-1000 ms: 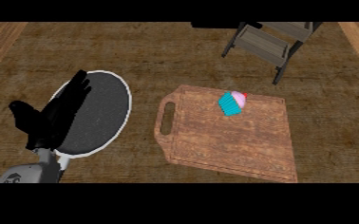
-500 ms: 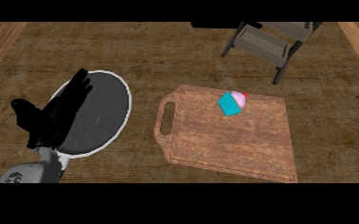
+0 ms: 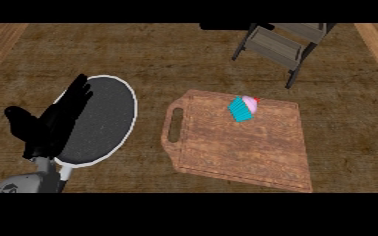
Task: Pick the squash from the cutting board and place it in the tiered basket
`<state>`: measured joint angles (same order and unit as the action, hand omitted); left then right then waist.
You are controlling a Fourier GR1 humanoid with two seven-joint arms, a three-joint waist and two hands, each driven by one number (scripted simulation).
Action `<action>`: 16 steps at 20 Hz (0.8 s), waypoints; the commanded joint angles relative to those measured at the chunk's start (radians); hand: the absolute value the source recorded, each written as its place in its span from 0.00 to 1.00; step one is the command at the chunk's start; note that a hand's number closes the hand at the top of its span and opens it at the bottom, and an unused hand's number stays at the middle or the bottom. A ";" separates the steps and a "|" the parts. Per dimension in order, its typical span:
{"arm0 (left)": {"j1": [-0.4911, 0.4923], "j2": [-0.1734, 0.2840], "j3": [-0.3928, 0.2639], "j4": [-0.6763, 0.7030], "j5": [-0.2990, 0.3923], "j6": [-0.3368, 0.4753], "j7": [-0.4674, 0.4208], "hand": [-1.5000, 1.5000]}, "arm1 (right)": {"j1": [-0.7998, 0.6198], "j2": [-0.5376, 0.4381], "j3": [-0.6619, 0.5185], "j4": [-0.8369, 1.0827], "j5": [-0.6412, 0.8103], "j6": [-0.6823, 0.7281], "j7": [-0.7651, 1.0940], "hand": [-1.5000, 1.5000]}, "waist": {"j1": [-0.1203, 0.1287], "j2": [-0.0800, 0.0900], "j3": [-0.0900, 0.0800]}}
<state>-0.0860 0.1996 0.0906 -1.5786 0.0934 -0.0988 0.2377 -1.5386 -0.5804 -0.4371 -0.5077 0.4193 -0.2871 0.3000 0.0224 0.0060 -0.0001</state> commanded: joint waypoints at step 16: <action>-0.015 -0.007 0.011 0.008 -0.011 0.011 0.021 0.50 | 0.181 -0.469 -0.178 -0.034 -0.142 0.160 -0.029 0.00 | -0.024 -0.005 0.000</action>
<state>-0.0795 0.1862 0.0933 -1.5917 0.0788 -0.0815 0.2510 -1.4059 -0.9749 -0.5908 -0.5353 0.3065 -0.1783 0.2743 0.0016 0.0017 0.0004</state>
